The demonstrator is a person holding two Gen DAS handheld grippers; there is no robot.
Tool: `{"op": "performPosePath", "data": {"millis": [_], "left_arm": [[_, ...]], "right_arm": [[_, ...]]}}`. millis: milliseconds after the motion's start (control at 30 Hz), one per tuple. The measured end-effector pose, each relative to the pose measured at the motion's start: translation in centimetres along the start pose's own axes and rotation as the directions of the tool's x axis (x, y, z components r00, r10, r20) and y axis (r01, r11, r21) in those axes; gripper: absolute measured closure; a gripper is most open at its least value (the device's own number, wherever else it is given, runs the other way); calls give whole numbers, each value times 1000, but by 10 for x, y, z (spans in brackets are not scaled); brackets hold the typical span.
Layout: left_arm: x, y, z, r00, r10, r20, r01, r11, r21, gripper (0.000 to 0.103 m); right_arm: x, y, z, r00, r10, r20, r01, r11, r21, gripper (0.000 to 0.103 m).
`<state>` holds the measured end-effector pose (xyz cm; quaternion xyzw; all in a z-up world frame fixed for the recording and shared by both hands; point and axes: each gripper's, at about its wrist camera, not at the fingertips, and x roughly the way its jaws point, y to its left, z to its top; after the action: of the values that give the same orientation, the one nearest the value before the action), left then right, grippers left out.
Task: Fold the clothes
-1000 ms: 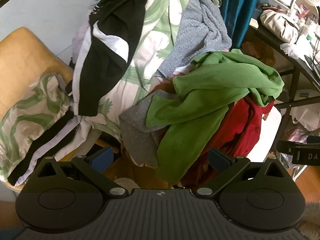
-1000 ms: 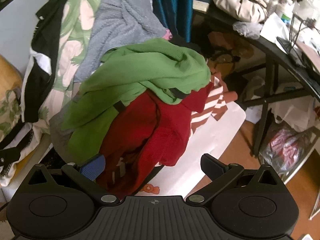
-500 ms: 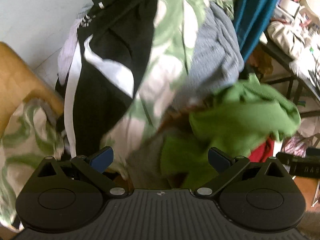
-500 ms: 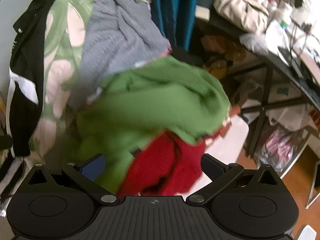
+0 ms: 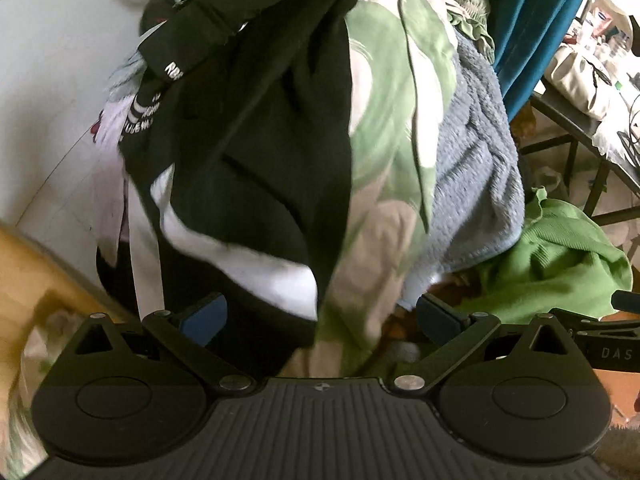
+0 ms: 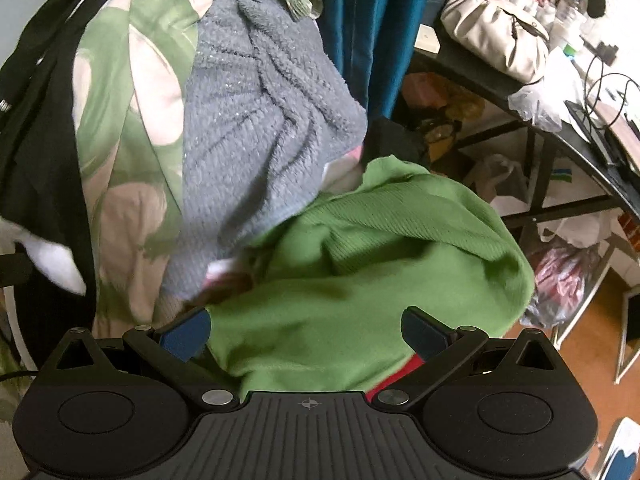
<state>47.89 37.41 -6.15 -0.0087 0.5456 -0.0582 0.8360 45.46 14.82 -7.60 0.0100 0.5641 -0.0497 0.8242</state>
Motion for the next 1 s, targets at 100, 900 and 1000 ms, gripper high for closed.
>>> {"op": "performPosePath", "data": {"millis": [100, 900, 1000], "left_arm": [[8, 6, 12, 1000, -15, -7, 15, 999, 37, 1], [47, 24, 121, 993, 10, 116, -41, 963, 266, 1], [59, 30, 135, 994, -13, 105, -18, 959, 284, 0]], "right_arm": [[4, 6, 6, 1000, -12, -10, 13, 999, 33, 1], [48, 11, 47, 993, -41, 115, 6, 957, 291, 1], [65, 16, 56, 993, -33, 118, -5, 951, 310, 1]]}}
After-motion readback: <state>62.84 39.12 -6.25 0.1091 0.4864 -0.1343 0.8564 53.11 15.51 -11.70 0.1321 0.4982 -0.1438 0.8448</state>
